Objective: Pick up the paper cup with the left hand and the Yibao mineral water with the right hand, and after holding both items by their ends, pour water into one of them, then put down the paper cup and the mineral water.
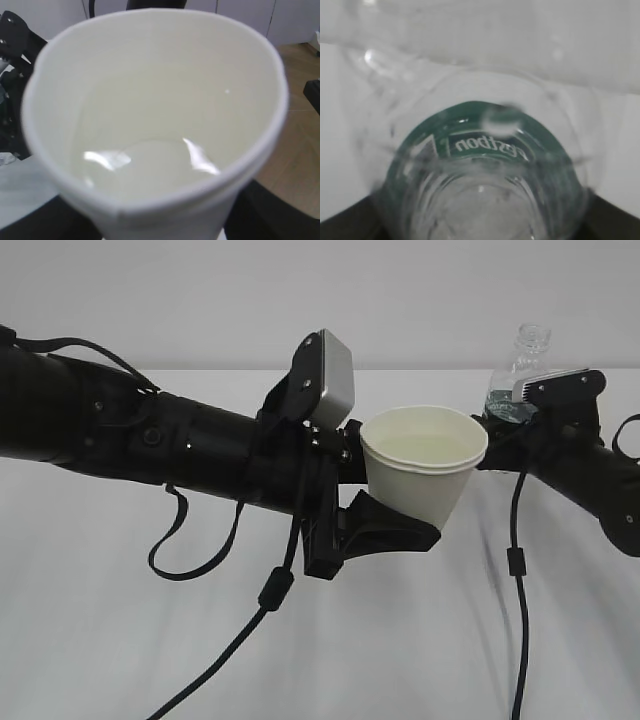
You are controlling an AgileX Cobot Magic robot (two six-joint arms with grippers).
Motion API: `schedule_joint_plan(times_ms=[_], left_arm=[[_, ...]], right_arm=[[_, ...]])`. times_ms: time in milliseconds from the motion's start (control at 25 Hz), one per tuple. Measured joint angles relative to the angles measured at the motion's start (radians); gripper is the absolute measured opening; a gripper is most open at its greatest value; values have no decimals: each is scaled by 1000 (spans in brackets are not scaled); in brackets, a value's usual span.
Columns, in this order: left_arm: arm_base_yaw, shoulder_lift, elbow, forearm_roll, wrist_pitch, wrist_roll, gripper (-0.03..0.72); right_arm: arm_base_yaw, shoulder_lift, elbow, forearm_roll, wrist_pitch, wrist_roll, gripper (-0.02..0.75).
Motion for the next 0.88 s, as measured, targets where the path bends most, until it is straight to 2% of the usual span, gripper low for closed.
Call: schedule_joint_plan(times_ms=[880], left_arm=[[0,0,0,0,0,0,445]], right_arm=[[0,144,-29,44,-115,-12,464]])
